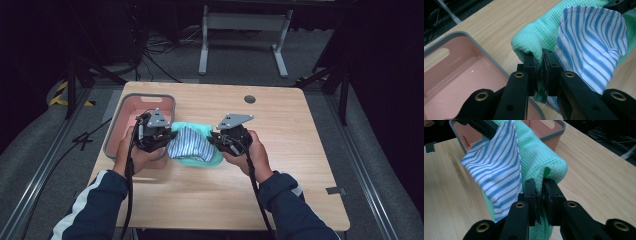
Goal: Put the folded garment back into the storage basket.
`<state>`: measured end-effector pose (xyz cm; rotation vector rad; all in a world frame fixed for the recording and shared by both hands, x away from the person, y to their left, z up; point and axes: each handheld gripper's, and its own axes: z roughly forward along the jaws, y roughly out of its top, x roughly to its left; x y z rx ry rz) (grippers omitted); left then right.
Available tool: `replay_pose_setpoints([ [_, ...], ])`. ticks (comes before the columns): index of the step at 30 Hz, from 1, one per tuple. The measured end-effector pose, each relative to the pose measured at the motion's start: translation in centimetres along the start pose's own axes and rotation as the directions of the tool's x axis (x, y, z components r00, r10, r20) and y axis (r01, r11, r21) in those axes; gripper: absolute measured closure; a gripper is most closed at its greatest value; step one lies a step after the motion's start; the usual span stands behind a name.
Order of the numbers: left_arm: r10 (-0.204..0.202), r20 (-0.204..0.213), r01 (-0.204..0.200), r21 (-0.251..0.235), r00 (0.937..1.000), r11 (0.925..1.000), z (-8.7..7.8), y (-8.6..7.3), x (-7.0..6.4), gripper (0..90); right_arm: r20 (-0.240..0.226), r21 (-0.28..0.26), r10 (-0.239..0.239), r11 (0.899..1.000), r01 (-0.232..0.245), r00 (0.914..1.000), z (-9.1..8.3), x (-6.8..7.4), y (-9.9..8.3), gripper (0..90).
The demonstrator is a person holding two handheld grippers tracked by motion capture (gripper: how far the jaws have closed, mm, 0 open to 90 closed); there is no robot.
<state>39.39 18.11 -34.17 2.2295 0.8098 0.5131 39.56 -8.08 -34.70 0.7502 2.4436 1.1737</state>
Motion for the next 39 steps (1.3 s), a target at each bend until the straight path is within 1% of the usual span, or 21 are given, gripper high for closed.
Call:
replay_pose_setpoints([
  [2, 0.006, -0.008, -0.006, 0.004, 1.0, 1.0, -0.3, -0.1, 0.4, 82.5, -0.004, 0.0, -0.001, 1.0, 0.001, 1.0, 0.4, 0.1, 0.5, 81.0],
  [3, -0.007, -0.015, 0.007, 0.0, 0.9999, 1.0, -0.5, -0.2, 0.6, 82.5, -0.005, 0.0, -0.004, 1.0, 0.004, 1.0, 0.5, 0.2, 0.7, 81.0],
  [4, -0.012, -0.016, 0.012, 0.002, 0.9998, 0.9999, -0.7, -0.3, 0.8, 82.5, -0.01, -0.005, 0.002, 1.0, -0.003, 0.9999, 0.7, 0.3, 1.0, 81.0],
  [8, -0.019, -0.041, 0.019, 0.005, 0.999, 0.9998, -1.6, -0.7, 1.7, 82.5, -0.015, -0.012, -0.011, 1.0, 0.011, 0.9998, 1.3, 0.7, 2.2, 81.0],
  [10, -0.017, -0.052, 0.017, 0.01, 0.9985, 0.9998, -2.1, -0.8, 2.2, 82.5, -0.019, -0.016, -0.007, 1.0, 0.006, 0.9998, 1.7, 0.9, 2.9, 81.0],
  [11, -0.026, -0.058, 0.026, 0.003, 0.998, 0.9997, -2.3, -0.9, 2.4, 82.5, -0.028, -0.019, -0.002, 1.0, 0.002, 0.9996, 1.8, 1.0, 3.2, 81.0],
  [13, -0.03, -0.061, 0.031, 0.005, 0.9977, 0.9995, -2.6, -1.0, 2.8, 82.5, -0.032, -0.023, -0.007, 1.0, 0.006, 0.9995, 2.1, 1.2, 3.8, 81.0],
  [14, -0.029, -0.071, 0.03, 0.009, 0.9971, 0.9995, -2.8, -1.1, 3.1, 82.5, -0.036, -0.026, -0.008, 1.0, 0.007, 0.9993, 2.3, 1.3, 4.0, 81.0],
  [15, -0.04, -0.072, 0.04, 0.004, 0.9966, 0.9992, -2.8, -1.2, 3.1, 82.5, -0.038, -0.023, -0.01, 1.0, 0.009, 0.9992, 2.5, 1.5, 4.3, 81.0],
  [18, -0.036, -0.096, 0.038, 0.025, 0.9947, 0.9989, -3.1, -1.5, 3.6, 82.5, -0.046, -0.02, -0.008, 1.0, 0.007, 0.9989, 3.1, 1.7, 4.9, 81.0],
  [21, -0.056, -0.106, 0.059, 0.018, 0.9927, 0.9981, -3.5, -1.9, 4.4, 82.5, -0.049, -0.014, -0.011, 1.0, 0.01, 0.9988, 4.0, 2.2, 5.6, 81.0],
  [23, -0.063, -0.116, 0.065, 0.012, 0.9913, 0.9978, -3.7, -2.1, 4.8, 82.5, -0.055, -0.015, -0.011, 1.0, 0.01, 0.9984, 4.4, 2.4, 5.9, 81.0],
  [25, -0.072, -0.122, 0.075, 0.019, 0.99, 0.997, -3.8, -2.2, 5.0, 82.5, -0.063, -0.013, -0.011, 1.0, 0.01, 0.998, 5.0, 2.8, 6.4, 81.0],
  [26, -0.059, -0.13, 0.063, 0.022, 0.9898, 0.9978, -3.9, -2.3, 5.3, 82.5, -0.064, -0.01, -0.013, 1.0, 0.013, 0.9979, 5.2, 2.9, 6.6, 81.0],
  [27, -0.074, -0.131, 0.077, 0.016, 0.9886, 0.9969, -3.9, -2.4, 5.3, 82.5, -0.066, -0.008, -0.016, 1.0, 0.016, 0.9977, 5.6, 3.1, 6.8, 81.0],
  [29, -0.067, -0.136, 0.071, 0.022, 0.9885, 0.9972, -4.0, -2.4, 5.5, 82.5, -0.069, -0.006, -0.015, 1.0, 0.015, 0.9975, 5.8, 3.2, 6.9, 81.0],
  [34, -0.077, -0.152, 0.082, 0.031, 0.9855, 0.9961, -4.3, -2.8, 6.0, 82.5, -0.084, -0.005, -0.011, 1.0, 0.011, 0.9964, 6.9, 3.8, 7.6, 80.9],
  [36, -0.074, -0.171, 0.081, 0.035, 0.9826, 0.9961, -4.4, -3.0, 6.1, 82.5, -0.091, -0.005, -0.012, 1.0, 0.011, 0.9958, 7.4, 4.1, 7.8, 80.9],
  [37, -0.069, -0.177, 0.077, 0.041, 0.9819, 0.9962, -4.4, -3.1, 6.2, 82.5, -0.095, -0.005, -0.013, 1.0, 0.013, 0.9954, 7.5, 4.2, 7.8, 80.9],
  [38, -0.068, -0.184, 0.076, 0.036, 0.9807, 0.9965, -4.5, -3.2, 6.3, 82.5, -0.097, -0.003, -0.015, 1.0, 0.014, 0.9952, 7.8, 4.3, 7.9, 80.9],
  [39, -0.071, -0.186, 0.08, 0.04, 0.9799, 0.996, -4.6, -3.3, 6.5, 82.5, -0.096, -0.001, -0.016, 1.0, 0.016, 0.9952, 8.0, 4.4, 8.0, 80.9],
])
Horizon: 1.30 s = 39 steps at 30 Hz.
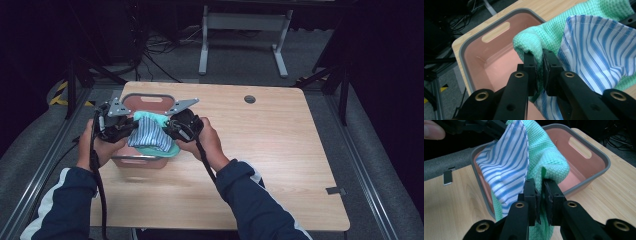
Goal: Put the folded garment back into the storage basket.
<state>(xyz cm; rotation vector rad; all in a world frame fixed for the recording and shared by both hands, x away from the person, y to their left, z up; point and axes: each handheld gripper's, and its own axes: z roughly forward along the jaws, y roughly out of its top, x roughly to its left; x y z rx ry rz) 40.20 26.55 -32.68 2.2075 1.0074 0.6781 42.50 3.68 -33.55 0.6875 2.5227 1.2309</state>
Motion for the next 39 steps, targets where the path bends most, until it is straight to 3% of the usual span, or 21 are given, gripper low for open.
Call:
replay_pose_setpoints([
  [6, -0.009, -0.019, 0.009, -0.001, 0.9998, 1.0, -0.4, -0.5, 0.9, 82.5, -0.017, 0.0, 0.008, 1.0, -0.008, 0.9998, 1.1, 0.2, 0.8, 80.8],
  [16, -0.058, -0.032, 0.058, -0.007, 0.9978, 0.9983, -0.8, -1.8, 2.5, 82.5, -0.033, -0.005, 0.004, 1.0, -0.005, 0.9994, 3.0, 1.1, 1.9, 80.8],
  [27, -0.091, -0.04, 0.091, 0.009, 0.9951, 0.9958, 0.4, -3.2, 3.5, 82.5, -0.032, 0.015, 0.016, 1.0, -0.015, 0.9994, 5.4, 1.3, 1.7, 80.7],
  [39, -0.09, -0.04, 0.091, 0.045, 0.9952, 0.9948, 2.1, -4.2, 3.5, 82.5, -0.032, 0.062, 0.028, 0.998, -0.026, 0.9991, 7.1, 1.1, 0.9, 80.4],
])
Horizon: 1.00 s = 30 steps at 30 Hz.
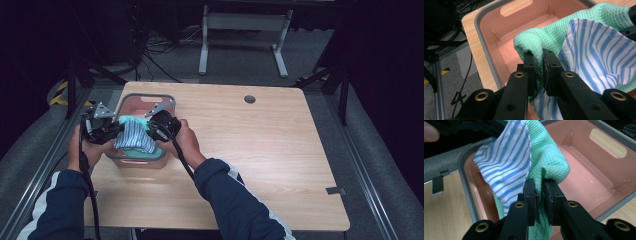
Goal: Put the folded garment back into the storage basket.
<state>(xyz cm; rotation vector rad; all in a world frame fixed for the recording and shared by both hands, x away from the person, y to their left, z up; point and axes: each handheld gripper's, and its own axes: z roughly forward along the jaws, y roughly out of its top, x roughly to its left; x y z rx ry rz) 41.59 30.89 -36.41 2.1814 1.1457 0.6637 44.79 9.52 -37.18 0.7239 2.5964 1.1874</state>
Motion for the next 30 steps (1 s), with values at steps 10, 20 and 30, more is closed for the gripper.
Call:
replay_pose_setpoints([
  [10, -0.001, 0.011, 0.0, 0.042, 0.9999, 0.9991, 1.4, -0.6, -0.2, 82.4, -0.003, 0.04, 0.014, 0.999, -0.014, 0.9999, 1.2, -0.3, -0.9, 80.0],
  [20, 0.001, 0.012, -0.002, 0.085, 0.9999, 0.9964, 2.3, -0.8, -0.5, 82.1, -0.007, 0.058, 0.023, 0.998, -0.022, 0.9997, 1.7, -0.5, -1.3, 79.2],
  [30, 0.013, 0.011, -0.014, 0.099, 0.9999, 0.995, 2.4, -0.9, -0.6, 81.1, -0.002, 0.073, 0.026, 0.997, -0.026, 0.9997, 1.8, -0.6, -1.5, 78.3],
])
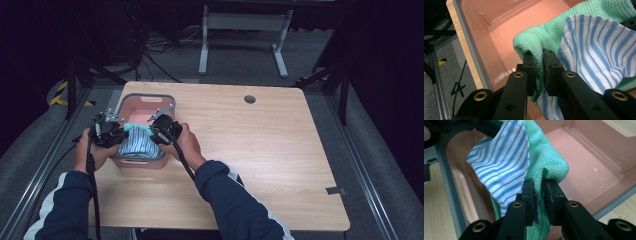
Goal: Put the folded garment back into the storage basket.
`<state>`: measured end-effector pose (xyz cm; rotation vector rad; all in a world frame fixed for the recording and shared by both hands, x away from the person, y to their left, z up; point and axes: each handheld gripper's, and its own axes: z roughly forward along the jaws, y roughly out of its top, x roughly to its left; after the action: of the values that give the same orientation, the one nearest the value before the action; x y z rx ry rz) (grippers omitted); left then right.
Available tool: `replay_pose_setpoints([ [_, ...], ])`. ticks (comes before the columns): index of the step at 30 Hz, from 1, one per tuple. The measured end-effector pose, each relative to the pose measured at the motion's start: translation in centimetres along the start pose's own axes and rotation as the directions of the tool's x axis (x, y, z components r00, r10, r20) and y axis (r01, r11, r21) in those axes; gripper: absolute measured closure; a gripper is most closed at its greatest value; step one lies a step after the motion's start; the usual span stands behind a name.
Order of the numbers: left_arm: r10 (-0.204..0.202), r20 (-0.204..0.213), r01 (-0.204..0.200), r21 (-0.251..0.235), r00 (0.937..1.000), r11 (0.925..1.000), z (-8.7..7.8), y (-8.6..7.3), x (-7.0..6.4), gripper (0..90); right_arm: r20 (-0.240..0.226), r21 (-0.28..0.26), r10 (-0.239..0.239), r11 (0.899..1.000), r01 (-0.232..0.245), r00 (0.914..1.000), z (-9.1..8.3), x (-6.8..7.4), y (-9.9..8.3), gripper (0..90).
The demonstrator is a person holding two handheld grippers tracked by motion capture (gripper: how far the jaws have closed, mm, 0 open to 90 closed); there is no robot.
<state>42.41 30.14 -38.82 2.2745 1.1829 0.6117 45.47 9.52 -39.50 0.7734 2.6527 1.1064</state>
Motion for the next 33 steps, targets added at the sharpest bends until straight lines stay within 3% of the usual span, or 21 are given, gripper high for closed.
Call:
replay_pose_setpoints([
  [4, 0.011, -0.008, -0.011, 0.014, 0.9999, 0.9998, -0.1, -0.1, 0.0, 80.1, 0.002, 0.008, -0.006, 1.0, 0.006, 1.0, 0.1, 0.0, 0.0, 76.9],
  [10, -0.019, -0.022, 0.019, 0.017, 0.9996, 0.9997, -0.2, -0.4, 0.2, 72.7, 0.02, 0.01, 0.01, 1.0, -0.01, 0.9998, -0.2, -0.4, -0.1, 71.3],
  [20, -0.04, -0.032, 0.039, -0.021, 0.9987, 0.999, -0.9, -0.6, 0.3, 63.4, 0.033, 0.0, 0.011, 1.0, -0.011, 0.9994, -0.7, -0.5, -0.3, 62.5],
  [28, -0.034, -0.05, 0.031, -0.05, 0.9982, 0.9982, -1.8, -0.2, -0.2, 52.7, 0.039, -0.021, 0.011, 1.0, -0.011, 0.9992, -1.6, -0.7, -0.3, 57.6],
  [33, -0.021, -0.027, 0.018, -0.091, 0.9994, 0.9957, -2.5, 0.0, -1.0, 46.9, 0.054, -0.042, 0.009, 0.999, -0.007, 0.9985, -2.5, -0.9, -0.4, 51.9],
])
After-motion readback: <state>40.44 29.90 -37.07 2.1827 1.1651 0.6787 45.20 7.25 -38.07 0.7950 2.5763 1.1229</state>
